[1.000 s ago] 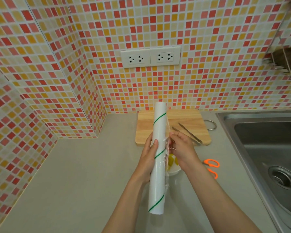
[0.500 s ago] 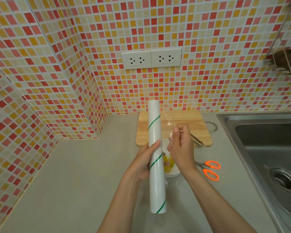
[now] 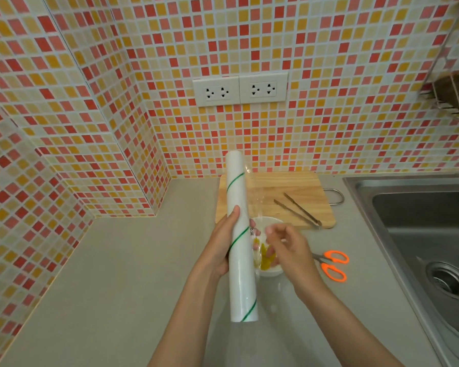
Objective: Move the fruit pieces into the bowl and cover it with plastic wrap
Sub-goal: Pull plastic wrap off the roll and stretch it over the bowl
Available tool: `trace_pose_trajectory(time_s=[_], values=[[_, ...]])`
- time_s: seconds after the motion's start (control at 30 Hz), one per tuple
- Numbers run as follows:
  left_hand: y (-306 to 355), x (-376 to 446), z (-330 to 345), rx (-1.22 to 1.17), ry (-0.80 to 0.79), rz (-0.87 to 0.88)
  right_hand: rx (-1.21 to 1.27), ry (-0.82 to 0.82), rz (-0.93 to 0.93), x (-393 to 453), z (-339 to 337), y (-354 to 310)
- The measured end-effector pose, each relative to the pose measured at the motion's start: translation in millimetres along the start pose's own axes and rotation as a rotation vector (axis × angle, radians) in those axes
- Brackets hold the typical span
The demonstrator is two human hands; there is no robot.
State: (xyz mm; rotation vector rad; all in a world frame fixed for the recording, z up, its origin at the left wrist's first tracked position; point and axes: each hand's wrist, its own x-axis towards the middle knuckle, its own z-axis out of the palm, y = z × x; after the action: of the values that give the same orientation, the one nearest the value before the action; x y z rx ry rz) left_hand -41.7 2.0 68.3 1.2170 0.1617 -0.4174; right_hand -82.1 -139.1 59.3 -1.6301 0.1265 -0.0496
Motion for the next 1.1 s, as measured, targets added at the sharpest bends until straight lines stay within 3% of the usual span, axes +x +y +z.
trace_pose_trajectory(time_s=[0.07, 0.13, 0.43, 0.67, 0.83, 0.9, 1.0, 1.1], values=[[6, 1, -3, -0.015, -0.015, 0.014, -0.007, -0.235, 0.094, -18, 6, 7], [9, 2, -5, -0.016, -0.006, 0.038, 0.014, -0.363, 0.144, -29, 11, 10], [14, -3, -20, -0.084, -0.017, 0.059, 0.092, -0.538, 0.118, -28, 12, 3], [15, -2, -37, -0.036, 0.079, 0.145, 0.144, -0.495, 0.127, -15, -14, -3], [15, -5, -30, 0.048, 0.044, 0.143, -0.025, -0.684, 0.149, -8, -31, -9], [15, -6, -27, 0.025, 0.027, 0.117, -0.060, -0.615, 0.149, -1, -27, -14], [13, -7, -23, 0.046, 0.008, 0.096, 0.152, -0.365, 0.212, 20, -6, -29], [10, -10, -19, 0.067, 0.004, 0.089, 0.260, -0.255, 0.240, 36, 17, -38]])
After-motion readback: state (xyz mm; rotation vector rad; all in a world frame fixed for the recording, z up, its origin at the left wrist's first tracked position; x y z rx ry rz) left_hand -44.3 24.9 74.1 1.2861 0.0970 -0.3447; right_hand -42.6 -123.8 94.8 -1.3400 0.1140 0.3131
